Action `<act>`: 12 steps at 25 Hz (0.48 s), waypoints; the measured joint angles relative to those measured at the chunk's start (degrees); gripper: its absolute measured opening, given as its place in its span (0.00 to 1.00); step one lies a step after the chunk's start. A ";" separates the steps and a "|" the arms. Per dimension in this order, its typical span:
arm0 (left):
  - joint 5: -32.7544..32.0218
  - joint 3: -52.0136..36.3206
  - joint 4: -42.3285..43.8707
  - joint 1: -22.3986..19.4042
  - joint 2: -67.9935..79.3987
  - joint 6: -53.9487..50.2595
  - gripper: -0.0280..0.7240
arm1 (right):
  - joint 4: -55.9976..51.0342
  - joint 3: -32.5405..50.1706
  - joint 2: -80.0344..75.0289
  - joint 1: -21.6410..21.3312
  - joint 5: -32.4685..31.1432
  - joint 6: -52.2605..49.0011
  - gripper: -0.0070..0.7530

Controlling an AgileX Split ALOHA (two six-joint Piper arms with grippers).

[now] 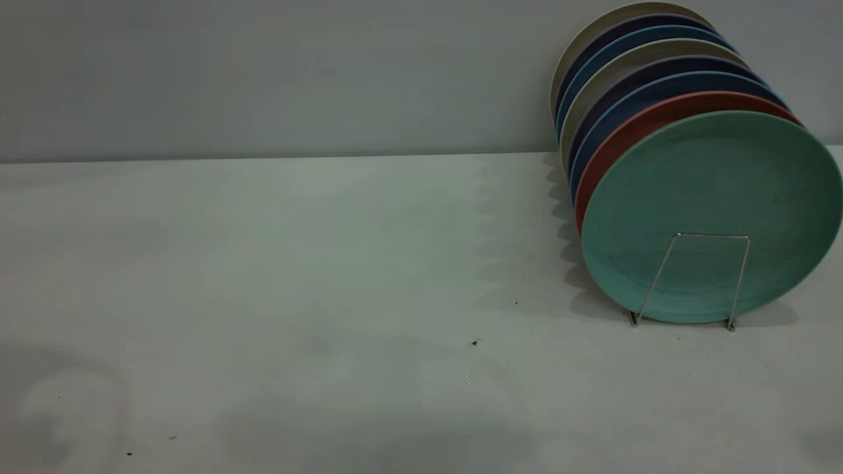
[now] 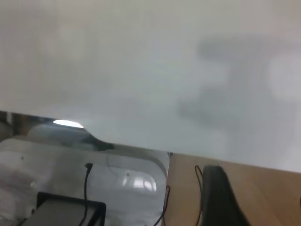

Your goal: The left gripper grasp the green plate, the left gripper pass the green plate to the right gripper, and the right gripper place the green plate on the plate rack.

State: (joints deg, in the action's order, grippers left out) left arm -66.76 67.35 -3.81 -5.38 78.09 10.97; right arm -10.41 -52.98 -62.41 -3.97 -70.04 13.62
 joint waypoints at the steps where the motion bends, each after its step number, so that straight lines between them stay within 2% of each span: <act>1: 0.00 -2.74 0.00 0.00 -2.94 -0.47 0.79 | 0.00 1.54 2.40 0.00 -0.06 0.00 0.57; 6: 0.33 -15.19 0.00 0.00 -17.52 -1.40 0.79 | 0.00 7.75 16.61 0.06 0.41 0.00 0.57; 12: 0.69 -24.91 -0.04 0.00 -37.05 -2.52 0.79 | 0.05 12.89 31.58 0.06 0.20 0.00 0.57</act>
State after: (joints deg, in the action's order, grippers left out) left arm -66.07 42.44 -3.85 -5.38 41.03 8.45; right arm -10.36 -40.09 -30.83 -3.91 -69.84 13.62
